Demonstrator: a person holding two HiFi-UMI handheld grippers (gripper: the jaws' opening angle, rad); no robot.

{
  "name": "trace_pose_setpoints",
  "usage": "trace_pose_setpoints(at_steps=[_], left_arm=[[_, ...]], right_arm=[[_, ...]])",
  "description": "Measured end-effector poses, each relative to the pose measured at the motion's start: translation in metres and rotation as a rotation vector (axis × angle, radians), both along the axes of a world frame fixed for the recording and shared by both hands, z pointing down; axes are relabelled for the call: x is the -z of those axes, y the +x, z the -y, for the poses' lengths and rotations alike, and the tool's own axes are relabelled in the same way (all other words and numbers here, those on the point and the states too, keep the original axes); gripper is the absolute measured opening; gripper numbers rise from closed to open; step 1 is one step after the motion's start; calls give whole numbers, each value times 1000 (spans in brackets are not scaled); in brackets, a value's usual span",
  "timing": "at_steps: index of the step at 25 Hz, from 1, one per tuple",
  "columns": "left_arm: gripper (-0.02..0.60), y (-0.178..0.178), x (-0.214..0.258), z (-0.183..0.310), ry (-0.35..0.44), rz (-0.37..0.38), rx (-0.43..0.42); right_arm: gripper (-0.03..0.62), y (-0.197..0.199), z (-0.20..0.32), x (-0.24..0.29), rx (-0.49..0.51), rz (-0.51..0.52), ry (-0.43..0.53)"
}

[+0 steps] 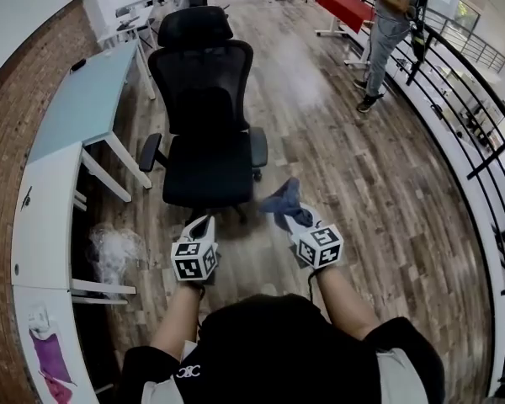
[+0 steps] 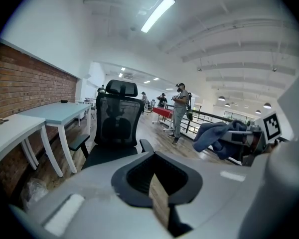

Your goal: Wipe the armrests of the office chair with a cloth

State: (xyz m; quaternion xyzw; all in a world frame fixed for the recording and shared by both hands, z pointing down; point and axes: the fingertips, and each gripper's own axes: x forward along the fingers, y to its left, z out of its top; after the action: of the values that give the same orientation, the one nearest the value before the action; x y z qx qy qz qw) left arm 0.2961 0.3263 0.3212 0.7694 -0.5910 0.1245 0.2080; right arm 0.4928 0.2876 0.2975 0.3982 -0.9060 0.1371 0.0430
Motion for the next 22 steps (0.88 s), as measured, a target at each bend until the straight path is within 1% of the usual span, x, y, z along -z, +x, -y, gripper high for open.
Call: trace_pose_setpoints(at_steps=[5, 9, 11, 13, 15, 16, 22], left_arm=[[6, 22, -5, 13, -4, -4, 3], [6, 17, -6, 18, -6, -7, 18], [6, 14, -8, 22, -7, -29, 38], [6, 11, -11, 28, -15, -66, 52], [6, 9, -14, 37, -22, -104, 59], [6, 9, -15, 42, -21, -109, 58], [6, 13, -18, 76, -6, -73, 26]], right_arm=[[46, 22, 26, 0, 4, 12, -1], [46, 17, 32, -2, 26, 11, -8], [46, 14, 35, -6, 47, -4, -14], [46, 10, 39, -7, 65, -16, -12], [46, 5, 44, -6, 83, -32, -2], [46, 5, 48, -7, 87, -39, 0], [46, -1, 75, -15, 101, -56, -10]])
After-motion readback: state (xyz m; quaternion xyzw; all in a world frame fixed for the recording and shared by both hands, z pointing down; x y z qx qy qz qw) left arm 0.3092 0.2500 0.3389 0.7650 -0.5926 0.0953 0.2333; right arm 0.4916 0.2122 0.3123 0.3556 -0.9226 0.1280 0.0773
